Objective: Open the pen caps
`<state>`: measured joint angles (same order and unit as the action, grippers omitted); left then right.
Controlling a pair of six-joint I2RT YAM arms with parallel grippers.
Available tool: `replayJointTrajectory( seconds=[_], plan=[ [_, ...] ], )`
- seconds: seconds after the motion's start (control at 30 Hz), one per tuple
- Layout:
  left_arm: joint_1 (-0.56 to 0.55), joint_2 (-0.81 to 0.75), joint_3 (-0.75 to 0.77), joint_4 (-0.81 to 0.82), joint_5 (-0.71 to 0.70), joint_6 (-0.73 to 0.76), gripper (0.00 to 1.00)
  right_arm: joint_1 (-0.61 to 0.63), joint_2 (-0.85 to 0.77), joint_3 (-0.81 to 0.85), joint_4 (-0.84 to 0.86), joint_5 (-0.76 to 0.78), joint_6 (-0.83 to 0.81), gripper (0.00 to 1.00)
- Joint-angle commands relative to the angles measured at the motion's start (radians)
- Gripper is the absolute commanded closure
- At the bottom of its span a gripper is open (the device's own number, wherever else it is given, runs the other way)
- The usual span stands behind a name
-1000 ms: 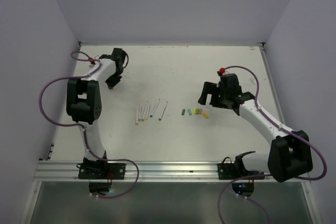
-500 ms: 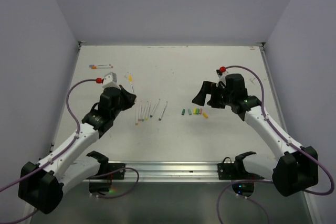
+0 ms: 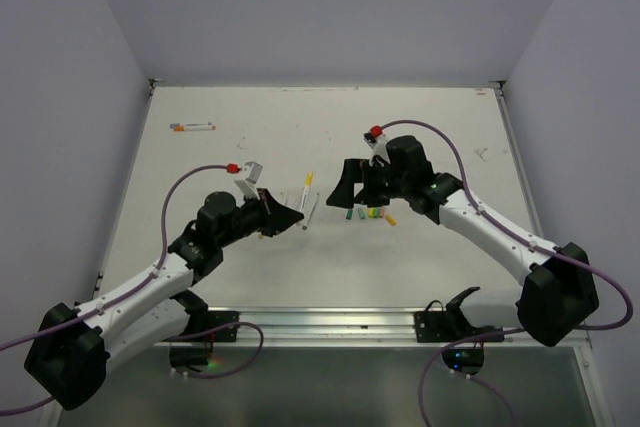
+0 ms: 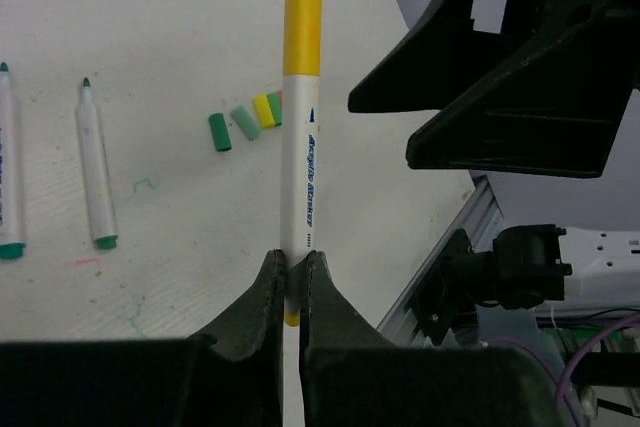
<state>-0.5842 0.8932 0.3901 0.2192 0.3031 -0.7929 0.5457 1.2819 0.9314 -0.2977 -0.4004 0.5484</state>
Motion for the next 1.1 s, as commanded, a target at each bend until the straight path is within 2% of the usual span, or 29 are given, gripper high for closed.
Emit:
replayJointTrajectory(
  seconds=[0.0, 0.2, 0.43, 0.57, 0.67, 0.83, 1.0, 1.07],
  plan=[
    [-0.043, -0.017, -0.026, 0.095, 0.045, -0.019, 1.0, 0.03, 0.039, 0.058, 0.087, 0.037, 0.057, 0.01],
    [-0.114, 0.013, -0.043, 0.137, 0.005, -0.055, 1.0, 0.086, 0.086, 0.061, 0.201, 0.061, 0.13, 0.07],
    [-0.154, 0.044, 0.003, 0.121, -0.025, -0.06, 1.0, 0.117, 0.128, 0.046, 0.288, 0.068, 0.185, 0.22],
    [-0.155, 0.059, 0.021, 0.117, -0.027, -0.054, 1.0, 0.128, 0.148, 0.03, 0.339, 0.06, 0.203, 0.45],
    [-0.155, 0.064, 0.024, 0.124, -0.018, -0.055, 1.0, 0.129, 0.158, 0.033, 0.347, 0.058, 0.208, 0.68],
    [-0.158, 0.062, 0.018, 0.138, -0.013, -0.066, 1.0, 0.137, 0.166, 0.038, 0.356, 0.063, 0.216, 0.77],
    [-0.157, 0.061, 0.019, 0.141, -0.01, -0.069, 1.0, 0.145, 0.172, 0.026, 0.373, 0.066, 0.223, 0.82],
    [-0.157, 0.062, 0.024, 0.135, -0.012, -0.066, 1.0, 0.146, 0.175, 0.018, 0.377, 0.066, 0.228, 1.0]
  ],
)
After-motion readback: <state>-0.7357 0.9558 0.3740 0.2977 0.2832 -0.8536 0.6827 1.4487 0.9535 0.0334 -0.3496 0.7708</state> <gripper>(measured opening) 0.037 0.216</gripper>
